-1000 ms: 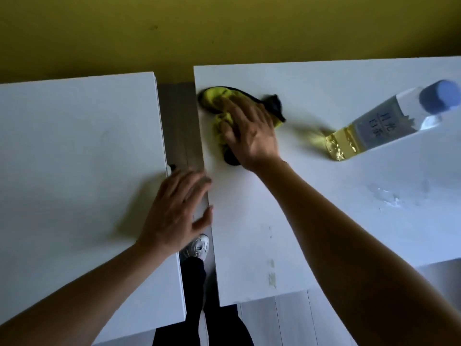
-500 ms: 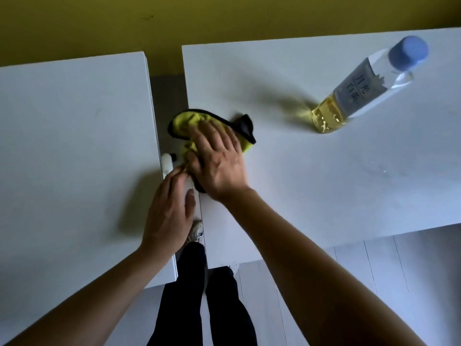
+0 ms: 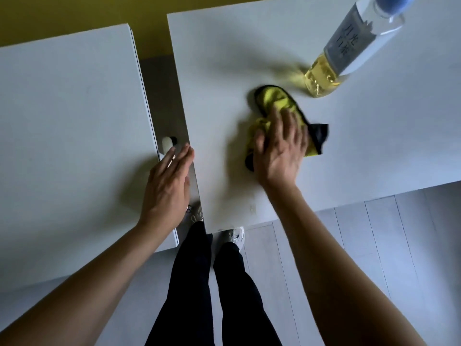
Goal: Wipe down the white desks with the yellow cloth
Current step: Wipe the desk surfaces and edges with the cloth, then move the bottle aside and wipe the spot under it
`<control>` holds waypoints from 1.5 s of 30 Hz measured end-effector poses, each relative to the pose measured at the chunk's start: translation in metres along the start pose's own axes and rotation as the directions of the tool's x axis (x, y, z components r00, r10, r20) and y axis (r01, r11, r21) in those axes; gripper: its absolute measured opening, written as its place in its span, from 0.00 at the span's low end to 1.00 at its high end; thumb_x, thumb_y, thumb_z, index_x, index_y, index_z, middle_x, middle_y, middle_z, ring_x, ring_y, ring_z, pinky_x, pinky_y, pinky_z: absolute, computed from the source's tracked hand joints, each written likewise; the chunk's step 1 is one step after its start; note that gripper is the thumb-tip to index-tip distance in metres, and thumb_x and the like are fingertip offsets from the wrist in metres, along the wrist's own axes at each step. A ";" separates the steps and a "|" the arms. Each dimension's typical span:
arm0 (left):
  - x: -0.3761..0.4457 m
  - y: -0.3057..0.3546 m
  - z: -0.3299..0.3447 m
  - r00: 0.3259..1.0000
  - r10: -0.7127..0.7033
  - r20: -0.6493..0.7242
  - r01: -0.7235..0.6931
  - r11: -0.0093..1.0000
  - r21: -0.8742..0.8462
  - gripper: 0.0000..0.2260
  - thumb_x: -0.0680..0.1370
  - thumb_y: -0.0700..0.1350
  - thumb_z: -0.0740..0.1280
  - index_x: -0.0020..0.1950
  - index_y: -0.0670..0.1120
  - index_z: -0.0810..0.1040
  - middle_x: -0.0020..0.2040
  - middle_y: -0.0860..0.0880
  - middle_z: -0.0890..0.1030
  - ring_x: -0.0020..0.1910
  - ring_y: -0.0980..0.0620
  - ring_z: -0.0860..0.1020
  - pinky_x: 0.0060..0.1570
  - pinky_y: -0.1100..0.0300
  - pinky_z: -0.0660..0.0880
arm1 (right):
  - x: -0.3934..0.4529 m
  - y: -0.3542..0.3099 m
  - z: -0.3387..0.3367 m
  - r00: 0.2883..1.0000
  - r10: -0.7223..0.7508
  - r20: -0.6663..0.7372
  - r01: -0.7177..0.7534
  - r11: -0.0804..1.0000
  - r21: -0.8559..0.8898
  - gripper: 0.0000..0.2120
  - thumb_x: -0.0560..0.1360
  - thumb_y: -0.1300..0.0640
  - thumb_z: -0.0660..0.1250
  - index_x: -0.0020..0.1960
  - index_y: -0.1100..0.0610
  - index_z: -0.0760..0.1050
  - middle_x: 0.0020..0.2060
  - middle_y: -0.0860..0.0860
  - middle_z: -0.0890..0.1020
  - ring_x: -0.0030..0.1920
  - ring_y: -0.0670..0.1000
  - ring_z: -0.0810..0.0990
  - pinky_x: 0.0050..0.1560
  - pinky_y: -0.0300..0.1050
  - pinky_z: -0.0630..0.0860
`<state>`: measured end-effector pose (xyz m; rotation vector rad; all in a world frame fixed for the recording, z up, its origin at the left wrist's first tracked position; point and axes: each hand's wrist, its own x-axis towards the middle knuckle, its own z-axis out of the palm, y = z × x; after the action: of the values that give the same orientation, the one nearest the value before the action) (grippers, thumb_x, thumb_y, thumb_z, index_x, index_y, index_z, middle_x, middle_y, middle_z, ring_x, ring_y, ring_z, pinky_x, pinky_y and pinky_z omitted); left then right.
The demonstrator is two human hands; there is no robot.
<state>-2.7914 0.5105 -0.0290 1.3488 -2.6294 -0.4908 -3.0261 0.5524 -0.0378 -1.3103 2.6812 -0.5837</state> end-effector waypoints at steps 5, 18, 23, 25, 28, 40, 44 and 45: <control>0.012 0.001 -0.012 0.993 -0.103 0.050 0.107 0.990 -0.094 0.26 0.75 0.25 0.58 0.72 0.38 0.76 0.72 0.39 0.77 0.74 0.36 0.71 0.75 0.43 0.66 | -0.077 -0.060 0.014 0.927 -0.359 0.113 0.344 0.930 0.127 0.26 0.82 0.45 0.58 0.77 0.54 0.67 0.74 0.57 0.69 0.77 0.58 0.63 0.77 0.58 0.55; 0.002 0.061 0.001 0.977 0.167 0.130 -0.158 0.985 -0.075 0.20 0.82 0.34 0.63 0.75 0.38 0.73 0.78 0.38 0.68 0.79 0.36 0.65 0.78 0.41 0.61 | -0.054 0.094 -0.045 0.994 0.109 -0.007 -0.109 0.991 -0.072 0.28 0.80 0.43 0.56 0.78 0.50 0.63 0.76 0.53 0.67 0.77 0.55 0.62 0.77 0.57 0.56; 0.002 0.065 -0.004 0.978 0.121 0.172 -0.103 0.989 -0.108 0.25 0.78 0.28 0.62 0.76 0.39 0.71 0.79 0.40 0.67 0.80 0.39 0.63 0.80 0.43 0.59 | -0.079 0.042 -0.031 0.996 0.092 -0.004 -0.092 0.996 -0.022 0.30 0.78 0.46 0.61 0.78 0.55 0.64 0.75 0.57 0.68 0.76 0.59 0.63 0.77 0.59 0.55; 0.005 0.068 -0.006 0.984 0.086 0.155 -0.065 0.988 -0.137 0.25 0.77 0.27 0.61 0.73 0.37 0.73 0.77 0.39 0.70 0.78 0.39 0.66 0.79 0.44 0.61 | -0.101 0.010 -0.019 0.994 -0.089 0.057 0.086 0.995 0.051 0.29 0.79 0.46 0.62 0.77 0.55 0.65 0.74 0.58 0.69 0.76 0.60 0.64 0.77 0.59 0.55; 0.012 0.077 -0.007 0.993 -0.063 0.095 0.079 0.982 -0.172 0.20 0.78 0.28 0.60 0.69 0.37 0.76 0.70 0.39 0.77 0.71 0.39 0.74 0.72 0.44 0.69 | -0.121 -0.016 -0.011 0.966 -0.236 0.102 0.227 0.969 0.094 0.28 0.81 0.43 0.60 0.78 0.53 0.65 0.75 0.55 0.68 0.78 0.56 0.61 0.78 0.58 0.56; 0.135 0.174 0.000 1.000 0.006 0.030 0.005 0.938 -0.346 0.35 0.77 0.50 0.75 0.79 0.39 0.65 0.75 0.40 0.70 0.73 0.40 0.70 0.71 0.53 0.65 | -0.018 0.115 -0.054 0.995 0.091 -0.039 -0.093 0.995 -0.042 0.30 0.78 0.41 0.56 0.77 0.51 0.65 0.74 0.54 0.70 0.76 0.56 0.64 0.77 0.57 0.57; 0.202 0.217 0.008 0.999 -0.043 -0.027 0.024 0.865 -0.501 0.47 0.72 0.55 0.80 0.82 0.40 0.58 0.78 0.42 0.66 0.77 0.45 0.66 0.74 0.53 0.64 | 0.000 0.127 -0.053 0.994 0.089 -0.068 -0.092 0.995 -0.040 0.30 0.77 0.42 0.59 0.76 0.51 0.66 0.74 0.53 0.70 0.77 0.54 0.63 0.78 0.56 0.55; 0.215 0.224 0.009 0.998 -0.050 -0.025 0.030 0.851 -0.525 0.49 0.71 0.55 0.81 0.82 0.41 0.57 0.78 0.43 0.66 0.77 0.46 0.66 0.74 0.54 0.65 | 0.000 0.127 -0.052 0.993 0.086 -0.076 -0.089 0.995 -0.040 0.30 0.77 0.42 0.59 0.76 0.51 0.67 0.73 0.53 0.71 0.77 0.54 0.64 0.78 0.56 0.55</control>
<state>-3.0907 0.4601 0.0371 1.2073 -2.1927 -1.0840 -3.1331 0.6379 -0.0387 -1.1963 2.8096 -0.5787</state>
